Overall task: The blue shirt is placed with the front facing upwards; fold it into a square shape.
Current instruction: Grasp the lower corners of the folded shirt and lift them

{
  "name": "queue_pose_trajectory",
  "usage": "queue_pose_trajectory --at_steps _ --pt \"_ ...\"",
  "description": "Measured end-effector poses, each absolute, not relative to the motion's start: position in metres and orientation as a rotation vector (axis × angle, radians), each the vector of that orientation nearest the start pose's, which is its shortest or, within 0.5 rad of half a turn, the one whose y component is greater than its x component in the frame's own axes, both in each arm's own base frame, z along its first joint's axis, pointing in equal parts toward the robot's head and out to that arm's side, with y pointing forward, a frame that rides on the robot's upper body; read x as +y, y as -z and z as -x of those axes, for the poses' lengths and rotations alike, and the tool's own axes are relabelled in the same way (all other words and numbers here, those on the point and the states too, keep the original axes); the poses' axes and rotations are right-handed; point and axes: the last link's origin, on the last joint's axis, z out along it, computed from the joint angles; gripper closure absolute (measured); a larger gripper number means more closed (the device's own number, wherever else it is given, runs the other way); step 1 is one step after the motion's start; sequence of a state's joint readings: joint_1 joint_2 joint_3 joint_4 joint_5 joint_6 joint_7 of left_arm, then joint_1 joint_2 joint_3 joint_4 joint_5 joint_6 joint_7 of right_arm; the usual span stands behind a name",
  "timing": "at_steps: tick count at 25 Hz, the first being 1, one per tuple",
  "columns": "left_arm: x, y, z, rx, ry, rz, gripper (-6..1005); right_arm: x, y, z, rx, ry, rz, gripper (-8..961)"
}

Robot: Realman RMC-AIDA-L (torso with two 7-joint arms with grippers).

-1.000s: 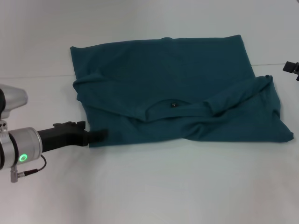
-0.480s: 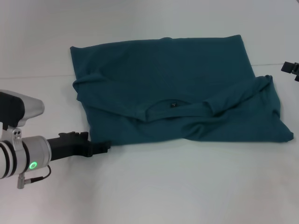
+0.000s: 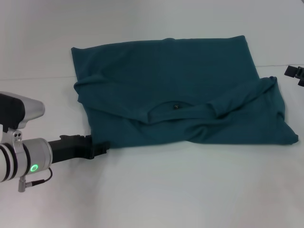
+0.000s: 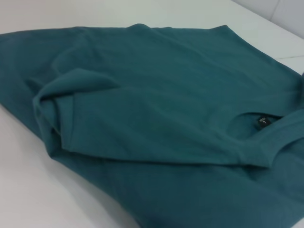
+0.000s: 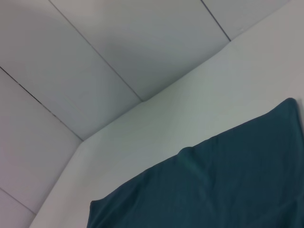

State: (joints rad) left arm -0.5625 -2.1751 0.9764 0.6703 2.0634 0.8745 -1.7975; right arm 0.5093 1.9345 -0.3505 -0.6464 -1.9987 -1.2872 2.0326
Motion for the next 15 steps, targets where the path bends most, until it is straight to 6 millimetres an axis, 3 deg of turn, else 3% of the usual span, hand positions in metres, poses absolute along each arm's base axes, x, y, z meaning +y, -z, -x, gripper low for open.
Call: queue_pose_trajectory --at_steps 9,15 --pt "0.382 0.057 0.269 -1.026 0.322 2.344 499 0.362 -0.115 -0.343 1.476 -0.909 1.852 64" --pt "0.383 0.058 0.265 -1.034 0.340 2.353 742 0.356 -0.119 -0.343 1.471 -0.850 1.920 65"
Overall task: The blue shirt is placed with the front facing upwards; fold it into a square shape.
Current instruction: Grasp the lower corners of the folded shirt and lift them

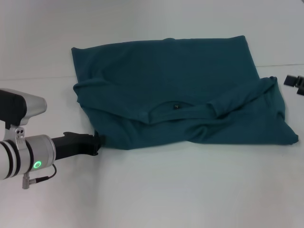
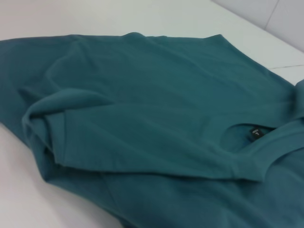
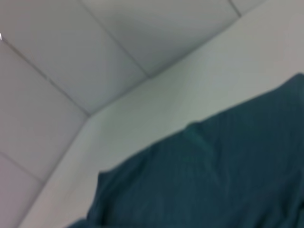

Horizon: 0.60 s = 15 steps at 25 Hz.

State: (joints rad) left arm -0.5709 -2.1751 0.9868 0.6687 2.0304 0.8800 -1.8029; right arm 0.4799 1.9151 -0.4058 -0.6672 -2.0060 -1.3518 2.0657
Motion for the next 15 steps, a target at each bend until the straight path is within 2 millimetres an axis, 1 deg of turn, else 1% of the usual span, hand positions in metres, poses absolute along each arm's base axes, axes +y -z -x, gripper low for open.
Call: queue_pose_trajectory --at_steps 2,5,9,12,15 --pt "0.382 0.058 0.263 -1.039 0.354 2.359 832 0.354 -0.123 -0.344 1.478 -0.775 1.960 65" --pt "0.382 0.057 0.261 -1.040 0.368 2.369 966 0.348 -0.128 -0.347 1.471 -0.614 2.032 65" --pt "0.382 0.058 0.260 -1.041 0.372 2.375 986 0.342 -0.138 -0.347 1.426 -0.392 2.103 65" --pt "0.382 0.058 0.258 -1.040 0.381 2.383 995 0.341 -0.145 -0.345 1.432 -0.302 2.103 65" --pt "0.382 0.057 0.257 -1.042 0.390 2.382 993 0.347 -0.151 -0.341 1.436 -0.232 2.066 65"
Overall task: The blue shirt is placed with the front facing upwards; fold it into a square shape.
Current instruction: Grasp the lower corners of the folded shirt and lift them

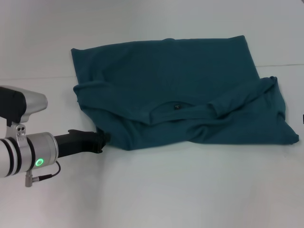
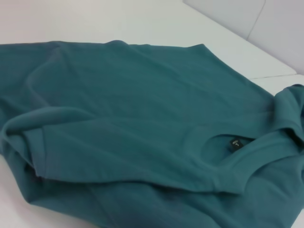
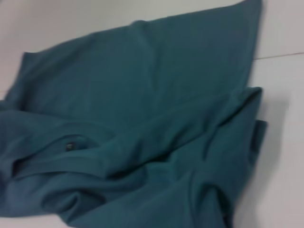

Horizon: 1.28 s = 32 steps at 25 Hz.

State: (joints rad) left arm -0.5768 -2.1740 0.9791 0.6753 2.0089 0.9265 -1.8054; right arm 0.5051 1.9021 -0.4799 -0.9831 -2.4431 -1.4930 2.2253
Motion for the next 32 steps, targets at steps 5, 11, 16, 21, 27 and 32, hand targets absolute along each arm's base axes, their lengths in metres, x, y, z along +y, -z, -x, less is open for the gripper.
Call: queue_pose_trajectory --at_steps 5,11,16,21,27,32 --pt "0.384 0.056 0.255 -1.046 0.395 2.380 990 0.363 -0.144 -0.331 1.501 -0.095 2.032 66" --pt "0.384 0.057 0.253 -1.047 0.399 2.395 986 0.374 -0.124 -0.327 1.464 0.041 2.029 66" --pt "0.383 0.057 0.252 -1.045 0.405 2.404 982 0.379 -0.107 -0.327 1.464 0.040 2.030 66" --pt "0.384 0.056 0.251 -1.042 0.405 2.403 979 0.383 -0.096 -0.329 1.466 0.040 2.022 67" --pt "0.384 0.056 0.251 -1.037 0.404 2.405 975 0.390 -0.080 -0.330 1.471 0.047 2.029 67" --pt "0.384 0.056 0.251 -1.034 0.403 2.406 971 0.393 -0.072 -0.330 1.467 0.076 2.033 80"
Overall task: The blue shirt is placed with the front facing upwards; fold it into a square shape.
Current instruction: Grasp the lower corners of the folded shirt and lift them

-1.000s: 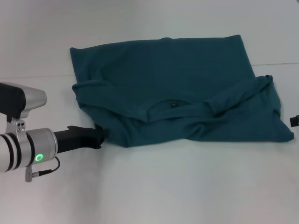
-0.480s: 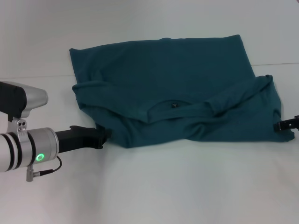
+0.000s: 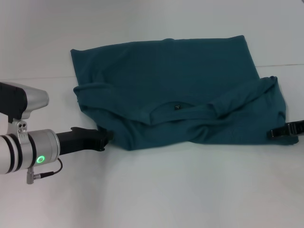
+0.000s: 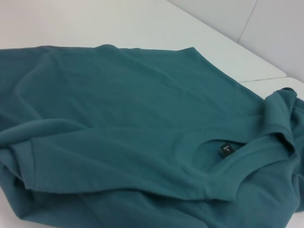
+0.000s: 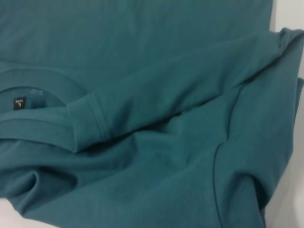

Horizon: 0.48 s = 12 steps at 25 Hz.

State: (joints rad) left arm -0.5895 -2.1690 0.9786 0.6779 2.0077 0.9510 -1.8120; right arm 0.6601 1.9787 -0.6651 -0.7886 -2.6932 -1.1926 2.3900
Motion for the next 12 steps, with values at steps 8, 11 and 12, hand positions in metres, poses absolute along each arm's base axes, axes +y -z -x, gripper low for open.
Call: queue_pose_trajectory --at_steps 8,11,12 --pt "0.3870 0.0555 0.2490 -1.024 0.402 2.404 966 0.3915 -0.0691 -0.3352 1.467 0.141 2.035 304" --pt "0.3881 0.0556 0.2477 -1.018 0.402 2.407 964 0.3918 -0.0695 -0.3357 1.466 0.143 2.032 549" --pt "0.3883 0.0554 0.2476 -1.017 0.402 2.407 963 0.3918 -0.0696 -0.3358 1.465 0.145 2.032 571"
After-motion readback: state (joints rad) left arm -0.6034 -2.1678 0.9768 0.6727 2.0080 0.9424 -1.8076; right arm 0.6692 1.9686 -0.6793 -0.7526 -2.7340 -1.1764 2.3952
